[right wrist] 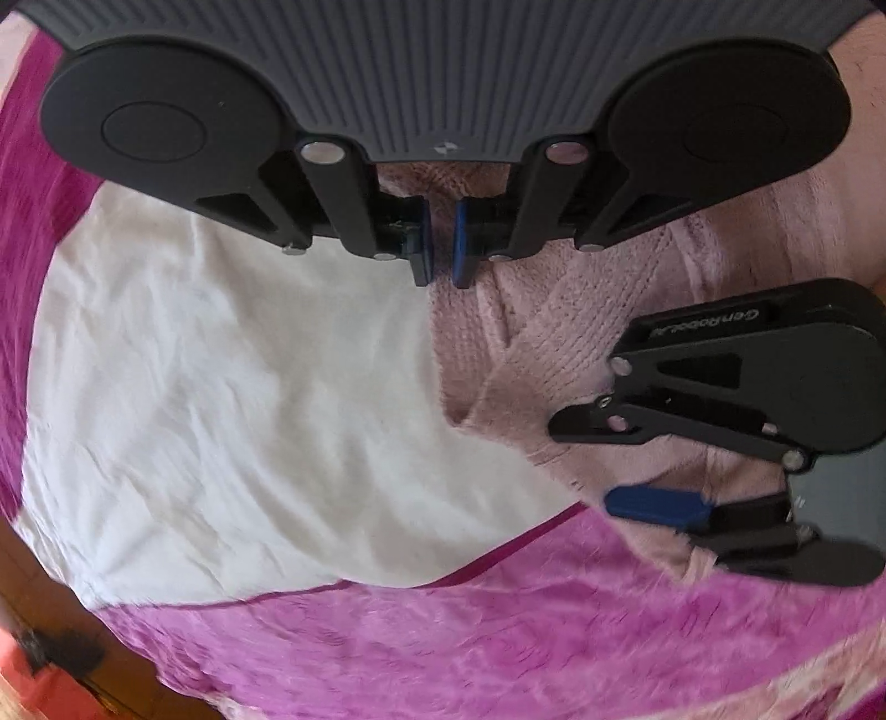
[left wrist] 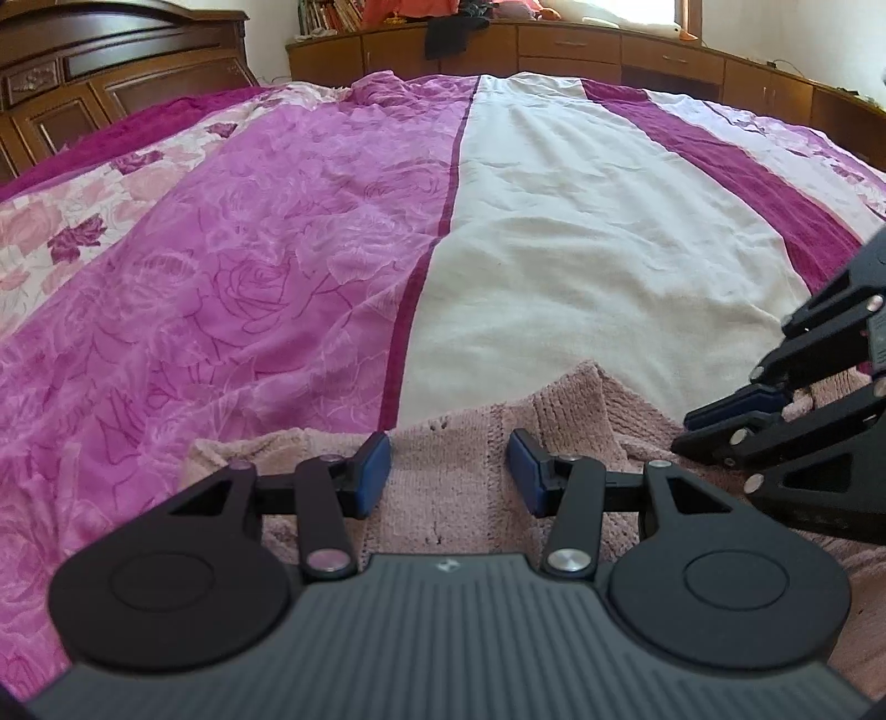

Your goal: Fold small clothes

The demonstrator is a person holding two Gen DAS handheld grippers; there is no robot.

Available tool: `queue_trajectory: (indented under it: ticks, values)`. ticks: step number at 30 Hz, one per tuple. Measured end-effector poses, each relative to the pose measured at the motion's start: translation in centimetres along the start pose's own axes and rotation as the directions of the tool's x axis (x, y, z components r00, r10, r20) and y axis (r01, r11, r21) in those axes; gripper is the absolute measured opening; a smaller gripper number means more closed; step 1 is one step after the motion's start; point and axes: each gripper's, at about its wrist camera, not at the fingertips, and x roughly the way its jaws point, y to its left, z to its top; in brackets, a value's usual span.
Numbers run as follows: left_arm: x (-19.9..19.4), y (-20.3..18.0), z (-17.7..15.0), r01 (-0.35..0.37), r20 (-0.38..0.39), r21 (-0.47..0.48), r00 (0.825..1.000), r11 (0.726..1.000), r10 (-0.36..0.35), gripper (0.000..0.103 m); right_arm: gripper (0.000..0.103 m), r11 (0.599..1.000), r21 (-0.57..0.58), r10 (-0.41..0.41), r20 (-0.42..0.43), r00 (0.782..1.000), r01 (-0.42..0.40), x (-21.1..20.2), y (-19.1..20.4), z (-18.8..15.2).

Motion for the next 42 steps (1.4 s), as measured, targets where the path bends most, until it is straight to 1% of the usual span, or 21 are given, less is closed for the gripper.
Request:
queue_trajectory:
  ticks: [2, 5, 8, 13, 15, 17, 19, 21, 22, 23, 26, 28, 30, 32, 33, 34, 35, 37, 39, 41, 42]
  values:
    - [0.0, 0.0, -0.1, 0.002, 0.004, -0.001, 1.000, 1.000, -0.002, 0.049, 0.011, 0.999, -0.050, -0.021, -0.009, 1.000, 0.021, 0.1, 0.5, 0.2]
    - [-0.1, 0.1, -0.3, 0.006, 0.015, -0.011, 1.000, 1.000, -0.005, 0.049, 0.013, 0.996, -0.078, -0.052, 0.013, 0.999, 0.053, -0.2, 0.3, 0.4]
    - [-0.1, 0.1, -0.7, 0.008, 0.031, -0.015, 1.000, 1.000, -0.007, 0.049, 0.013, 0.997, -0.070, -0.033, 0.000, 0.999, 0.033, 0.2, -0.2, 0.4]
    - [-0.1, 0.5, -1.3, 0.032, 0.056, -0.034, 0.998, 0.999, -0.030, 0.050, 0.012, 0.997, -0.071, 0.003, -0.022, 1.000, -0.004, 1.4, 0.2, 0.5]
    - [-0.3, 0.9, -1.6, 0.052, 0.069, -0.058, 0.996, 0.997, -0.048, 0.051, 0.009, 0.996, -0.089, 0.001, -0.018, 1.000, -0.003, 1.1, 0.4, 0.5]
    - [-0.6, 1.4, -1.8, 0.071, 0.079, -0.084, 0.995, 0.994, -0.065, 0.051, 0.004, 0.994, -0.107, -0.023, -0.003, 1.000, 0.022, 0.7, 0.7, 0.5]
    - [-0.8, 1.7, -1.8, 0.083, 0.084, -0.108, 0.994, 0.991, -0.075, 0.051, 0.002, 0.990, -0.128, -0.055, 0.034, 0.998, 0.059, 0.1, 1.0, 0.4]
    - [-1.0, 1.8, -1.8, 0.092, 0.091, -0.117, 0.992, 0.989, -0.082, 0.051, 0.001, 0.985, -0.127, -0.110, 0.086, 0.990, 0.120, -0.4, 1.0, 0.4]
    - [-1.0, 1.9, -1.8, 0.093, 0.093, -0.118, 0.992, 0.989, -0.082, 0.051, 0.001, 0.979, -0.119, -0.151, 0.119, 0.981, 0.165, -0.5, 0.9, 0.4]
    - [-1.0, 1.9, -1.8, 0.093, 0.094, -0.119, 0.992, 0.989, -0.082, 0.051, 0.001, 0.977, -0.111, -0.167, 0.135, 0.977, 0.183, -0.5, 0.7, 0.4]
    - [-0.7, 2.0, -1.9, 0.100, 0.092, -0.124, 0.992, 0.987, -0.089, 0.051, 0.002, 0.980, -0.076, -0.174, 0.117, 0.978, 0.184, 0.2, 0.0, 0.3]
    - [-0.6, 2.1, -2.0, 0.106, 0.090, -0.132, 0.991, 0.986, -0.095, 0.051, 0.003, 0.980, -0.027, -0.189, 0.152, 0.970, 0.196, -0.7, -0.9, 0.0]
    - [-0.6, 2.3, -2.0, 0.112, 0.090, -0.140, 0.991, 0.984, -0.100, 0.051, 0.004, 0.986, 0.045, -0.167, 0.166, 0.972, 0.162, -2.0, -2.8, -0.4]
    - [-0.5, 2.5, -1.9, 0.118, 0.090, -0.147, 0.990, 0.982, -0.106, 0.051, 0.007, 0.983, 0.154, -0.128, 0.150, 0.980, 0.104, -3.1, -5.5, -1.2]
    - [-0.5, 2.5, -1.8, 0.123, 0.088, -0.147, 0.990, 0.982, -0.111, 0.052, 0.010, 0.977, 0.196, -0.111, 0.139, 0.984, 0.083, -3.5, -6.7, -1.7]
    - [-0.4, 2.6, -1.5, 0.126, 0.079, -0.147, 0.990, 0.981, -0.116, 0.052, 0.019, 0.970, 0.235, -0.094, 0.131, 0.987, 0.061, -3.8, -8.0, -2.4]
    - [-0.4, 2.8, -1.1, 0.129, 0.067, -0.148, 0.990, 0.980, -0.120, 0.052, 0.023, 0.966, 0.254, -0.079, 0.115, 0.990, 0.047, -3.9, -8.8, -2.9]
    - [-0.7, 2.9, 0.0, 0.154, 0.062, -0.099, 0.987, 0.983, -0.148, 0.052, 0.039, 0.959, 0.281, -0.070, 0.099, 0.993, 0.040, -4.0, -10.1, -4.0]
    - [-0.8, 3.0, 1.7, 0.180, 0.043, -0.032, 0.983, 0.983, -0.179, 0.052, 0.046, 0.954, 0.301, -0.026, 0.113, 0.993, -0.009, -4.1, -11.1, -4.8]
    - [-0.3, 2.8, 3.6, 0.230, -0.003, 0.023, 0.973, 0.973, -0.230, 0.055, 0.049, 0.934, 0.346, 0.043, 0.154, 0.987, -0.095, -4.4, -12.1, -5.8]
    - [0.0, 2.7, 4.4, 0.253, -0.022, 0.049, 0.967, 0.966, -0.253, 0.055, 0.049, 0.923, 0.365, 0.064, 0.165, 0.984, -0.121, -4.3, -12.4, -6.4]
